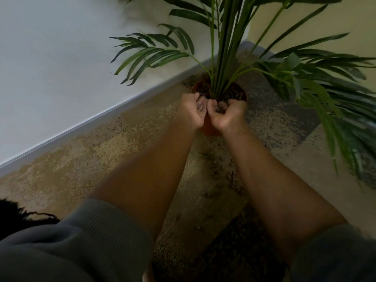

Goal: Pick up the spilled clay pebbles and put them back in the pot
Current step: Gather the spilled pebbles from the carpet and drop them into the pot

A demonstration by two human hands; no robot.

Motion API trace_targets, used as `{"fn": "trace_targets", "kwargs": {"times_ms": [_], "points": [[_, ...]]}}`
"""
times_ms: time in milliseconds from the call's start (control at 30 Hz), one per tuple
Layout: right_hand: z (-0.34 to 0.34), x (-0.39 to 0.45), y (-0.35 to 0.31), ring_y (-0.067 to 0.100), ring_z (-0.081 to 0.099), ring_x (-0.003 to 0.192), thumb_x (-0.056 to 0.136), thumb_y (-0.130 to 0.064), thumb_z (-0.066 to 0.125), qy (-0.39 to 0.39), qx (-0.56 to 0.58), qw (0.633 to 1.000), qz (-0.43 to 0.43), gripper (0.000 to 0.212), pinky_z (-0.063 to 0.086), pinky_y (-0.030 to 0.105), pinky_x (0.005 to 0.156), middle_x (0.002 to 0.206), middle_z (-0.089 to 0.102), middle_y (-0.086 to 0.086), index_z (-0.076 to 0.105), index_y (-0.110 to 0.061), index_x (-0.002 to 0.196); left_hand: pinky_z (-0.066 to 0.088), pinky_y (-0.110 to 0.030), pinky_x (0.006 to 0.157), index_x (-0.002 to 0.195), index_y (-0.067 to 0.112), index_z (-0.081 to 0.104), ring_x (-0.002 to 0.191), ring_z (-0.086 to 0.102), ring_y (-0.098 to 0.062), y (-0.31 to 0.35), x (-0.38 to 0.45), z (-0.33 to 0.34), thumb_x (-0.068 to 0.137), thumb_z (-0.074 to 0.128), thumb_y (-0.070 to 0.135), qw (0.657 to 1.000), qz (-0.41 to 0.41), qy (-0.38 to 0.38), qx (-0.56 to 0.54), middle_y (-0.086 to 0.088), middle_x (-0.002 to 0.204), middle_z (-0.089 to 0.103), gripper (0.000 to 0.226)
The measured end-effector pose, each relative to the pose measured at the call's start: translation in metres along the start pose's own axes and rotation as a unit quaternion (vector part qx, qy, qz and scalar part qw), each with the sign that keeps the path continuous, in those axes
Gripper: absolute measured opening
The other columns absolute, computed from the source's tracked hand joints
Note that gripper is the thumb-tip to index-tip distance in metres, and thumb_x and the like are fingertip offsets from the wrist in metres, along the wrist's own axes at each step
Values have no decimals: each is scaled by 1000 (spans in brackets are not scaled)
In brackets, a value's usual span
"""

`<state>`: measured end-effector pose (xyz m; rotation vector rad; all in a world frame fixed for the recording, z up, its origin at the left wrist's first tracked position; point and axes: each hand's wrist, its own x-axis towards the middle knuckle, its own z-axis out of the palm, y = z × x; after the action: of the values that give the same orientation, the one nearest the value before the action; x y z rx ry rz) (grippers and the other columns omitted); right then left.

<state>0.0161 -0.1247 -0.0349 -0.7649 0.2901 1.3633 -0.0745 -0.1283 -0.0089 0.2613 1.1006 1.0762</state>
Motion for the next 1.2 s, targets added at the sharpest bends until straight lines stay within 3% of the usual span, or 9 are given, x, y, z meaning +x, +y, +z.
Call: {"fn": "trace_targets", "kwargs": {"times_ms": [67, 133, 200, 300, 467, 767, 933, 1100, 1200], "points": [[12, 22, 14, 32, 24, 144, 104, -22, 18, 52, 6, 994, 91, 44, 15, 47, 120, 139, 34, 25, 32, -2, 141, 29, -27, 113, 88, -21, 66, 90, 52, -10, -12, -9, 16, 98, 25, 5, 997, 5, -57, 41, -13, 89, 54, 50], [2, 56, 23, 32, -1, 150, 104, -24, 6, 94, -189, 977, 0, 54, -9, 44, 119, 160, 7, 20, 5, -5, 154, 11, -25, 116, 23, 5, 48, 73, 37, -3, -10, -33, 19, 92, 21, 1, 997, 28, -69, 20, 4, 71, 37, 74], [2, 42, 24, 30, 8, 150, 104, -21, 9, 93, -159, 983, 10, 53, -1, 43, 122, 161, 15, 18, 12, -4, 154, 17, -29, 118, 46, -11, 62, 102, 51, -12, -21, -14, 26, 97, 22, 2, 995, 7, -73, 62, -3, 93, 57, 67], [-3, 12, -16, 31, 37, 139, 102, -9, 19, -50, -49, 998, -4, 47, 25, 41, 120, 148, 41, 22, 38, 5, 143, 30, -36, 116, 141, -8, 37, 140, 36, -28, -11, 31, 7, 103, 25, 13, 995, -44, -85, 26, -20, 150, 37, 46], [-17, 5, -8, 34, 47, 132, 102, -12, 32, -58, -115, 992, 3, 44, 39, 39, 113, 141, 45, 24, 36, 5, 142, 48, -31, 99, 146, 5, 36, 125, 55, -21, -14, 46, -13, 104, 27, 16, 995, 25, -90, -43, -13, 141, 51, 44], [-41, 10, 27, 22, 67, 88, 98, -9, 49, -48, -417, 906, 43, 24, 56, 27, 76, 105, 67, 12, 57, -3, 119, 46, -19, 58, 126, 21, 59, 75, 58, -8, -34, 68, -74, 98, 47, 18, 974, 64, 65, 208, 2, 96, 64, 31], [-81, 23, 45, 16, 66, 84, 91, -10, 58, -12, -670, 741, -33, 15, 60, 31, 80, 108, 70, 7, 69, -13, 101, 50, -26, 83, 83, 29, 59, 93, 58, -14, -63, 83, -100, 93, 53, 12, 860, 81, -5, 503, 1, 101, 60, 20], [-108, 23, 50, 20, 61, 94, 92, -22, 55, -79, -874, 470, -98, 21, 49, 29, 81, 95, 68, -1, 64, -24, 73, 52, -40, 94, 109, 24, 67, 107, 62, -25, -79, 81, -112, 87, 60, 21, 696, 84, -33, 712, -5, 118, 64, 23], [-116, 22, 51, 24, 63, 101, 92, -20, 55, -97, -920, 361, -121, 19, 54, 34, 88, 113, 68, 3, 71, -23, 100, 52, -43, 93, 111, 27, 66, 113, 56, -28, -85, 78, -120, 83, 63, 16, 636, 100, -22, 765, -8, 126, 52, 30]]}}
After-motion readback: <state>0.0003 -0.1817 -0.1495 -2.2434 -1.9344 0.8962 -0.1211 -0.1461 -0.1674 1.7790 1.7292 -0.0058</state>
